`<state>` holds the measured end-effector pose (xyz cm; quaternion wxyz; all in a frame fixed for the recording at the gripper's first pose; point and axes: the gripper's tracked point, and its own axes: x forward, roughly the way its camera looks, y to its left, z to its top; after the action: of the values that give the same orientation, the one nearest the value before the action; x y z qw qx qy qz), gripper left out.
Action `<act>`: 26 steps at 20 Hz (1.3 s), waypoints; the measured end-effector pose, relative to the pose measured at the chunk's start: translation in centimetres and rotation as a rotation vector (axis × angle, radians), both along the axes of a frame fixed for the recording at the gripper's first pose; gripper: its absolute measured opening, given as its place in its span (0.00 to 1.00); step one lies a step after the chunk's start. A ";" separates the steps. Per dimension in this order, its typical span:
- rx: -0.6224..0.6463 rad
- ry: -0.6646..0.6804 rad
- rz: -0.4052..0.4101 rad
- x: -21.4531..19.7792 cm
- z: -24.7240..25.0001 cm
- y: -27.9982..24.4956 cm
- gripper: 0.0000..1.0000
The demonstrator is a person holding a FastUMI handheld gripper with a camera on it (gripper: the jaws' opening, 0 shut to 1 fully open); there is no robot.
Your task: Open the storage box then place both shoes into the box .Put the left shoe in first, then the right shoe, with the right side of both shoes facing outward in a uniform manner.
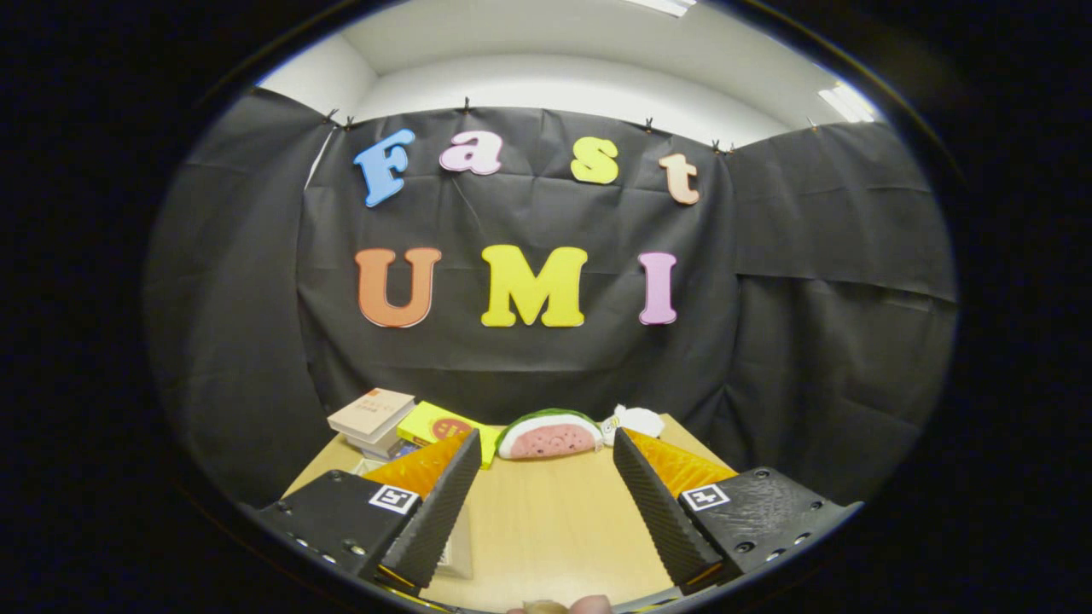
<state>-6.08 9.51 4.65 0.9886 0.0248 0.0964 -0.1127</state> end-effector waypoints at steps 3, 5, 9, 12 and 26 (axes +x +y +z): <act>0.005 -0.005 0.011 0.0 0.4 0.6 0.96; 0.003 -0.010 0.017 0.2 0.5 0.8 0.96; 0.008 -0.014 0.032 0.3 0.7 1.2 0.96; 0.005 -0.015 0.039 0.6 0.7 1.1 0.96; -0.006 -0.039 0.063 1.1 1.4 0.3 0.96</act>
<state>-4.99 9.77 6.07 0.9934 0.0209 0.0777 -0.0814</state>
